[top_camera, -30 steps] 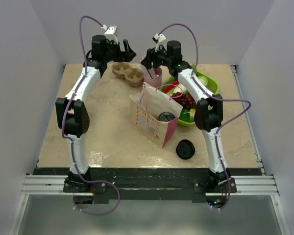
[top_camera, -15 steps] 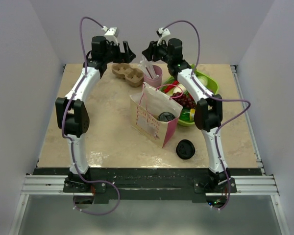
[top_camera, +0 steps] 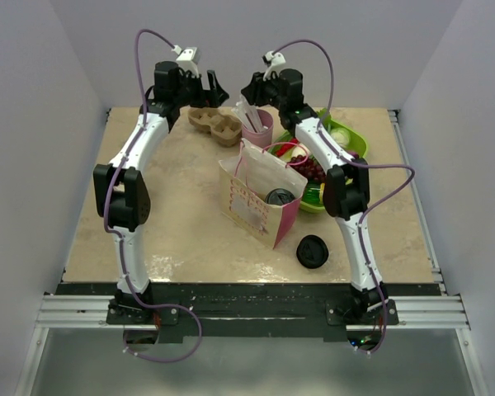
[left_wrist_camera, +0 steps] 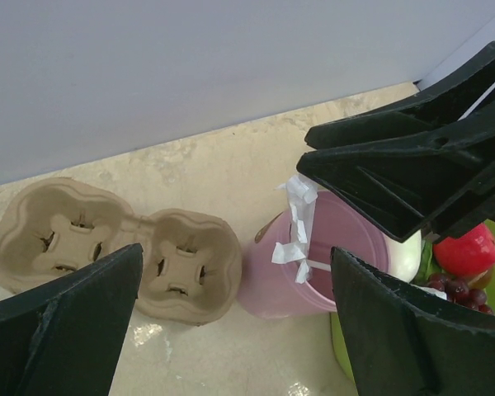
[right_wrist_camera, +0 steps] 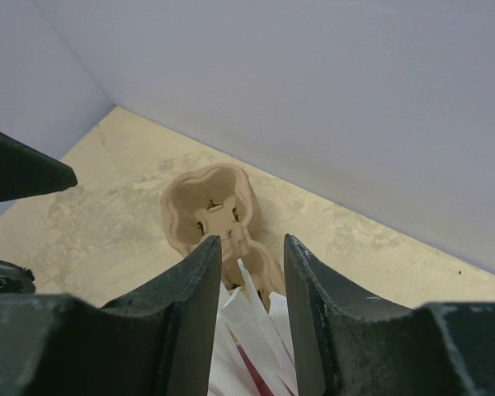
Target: Pack the takeout coffee
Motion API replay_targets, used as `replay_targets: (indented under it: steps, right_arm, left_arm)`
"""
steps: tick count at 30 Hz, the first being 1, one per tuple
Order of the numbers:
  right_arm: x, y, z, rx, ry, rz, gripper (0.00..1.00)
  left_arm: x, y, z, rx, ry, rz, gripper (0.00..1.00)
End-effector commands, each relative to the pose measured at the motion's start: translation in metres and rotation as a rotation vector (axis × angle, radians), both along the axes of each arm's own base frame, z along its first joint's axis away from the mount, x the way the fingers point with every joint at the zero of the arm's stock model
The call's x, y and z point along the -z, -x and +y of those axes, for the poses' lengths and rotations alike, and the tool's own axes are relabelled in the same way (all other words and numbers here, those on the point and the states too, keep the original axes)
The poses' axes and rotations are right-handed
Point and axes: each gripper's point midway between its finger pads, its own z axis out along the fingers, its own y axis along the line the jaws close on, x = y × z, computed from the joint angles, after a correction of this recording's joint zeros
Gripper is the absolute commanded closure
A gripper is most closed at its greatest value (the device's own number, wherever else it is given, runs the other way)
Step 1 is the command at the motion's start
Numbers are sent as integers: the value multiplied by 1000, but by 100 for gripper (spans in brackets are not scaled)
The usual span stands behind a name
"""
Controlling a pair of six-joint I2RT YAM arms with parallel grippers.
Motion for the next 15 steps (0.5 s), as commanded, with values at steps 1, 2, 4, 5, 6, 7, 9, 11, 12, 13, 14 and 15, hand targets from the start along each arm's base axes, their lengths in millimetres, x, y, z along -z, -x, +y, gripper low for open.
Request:
replay_targets:
  steps: [1,2,4,5,6,7,9,11,12,13,14,15]
  right_arm:
    - [-26,0,5,14,-24,-50,63]
    - [-24,0,5,14,-22,-44,65]
    - [-23,1,8,10,-24,-41,66]
    - [-23,1,7,11,-27,-38,67]
    - [-23,2,9,8,-27,-38,72]
    - [-24,3,9,5,-29,-41,75]
    - [-26,4,9,4,-34,-37,77]
    - [-25,4,9,2,-32,-33,76]
    - [-25,5,10,3,-32,-30,76]
    - [-23,5,9,4,-31,-26,76]
    - [-22,5,9,4,-29,-22,79]
    - [-21,6,10,0,-28,-19,83]
  left_arm:
    - [-36,10,9,3,-13,-73,1]
    - [-35,10,10,1,-16,-71,0]
    - [-35,10,10,3,-18,-69,0]
    - [-35,10,11,2,-18,-67,0]
    - [-34,10,11,2,-18,-66,0]
    - [-33,11,11,3,-20,-62,0]
    - [-33,11,11,4,-23,-61,0]
    - [-32,11,12,3,-26,-59,0]
    - [-31,12,12,4,-26,-56,0]
    - [-31,12,13,4,-27,-54,0]
    - [-31,12,13,4,-29,-55,0]
    - [-32,13,13,5,-30,-56,0]
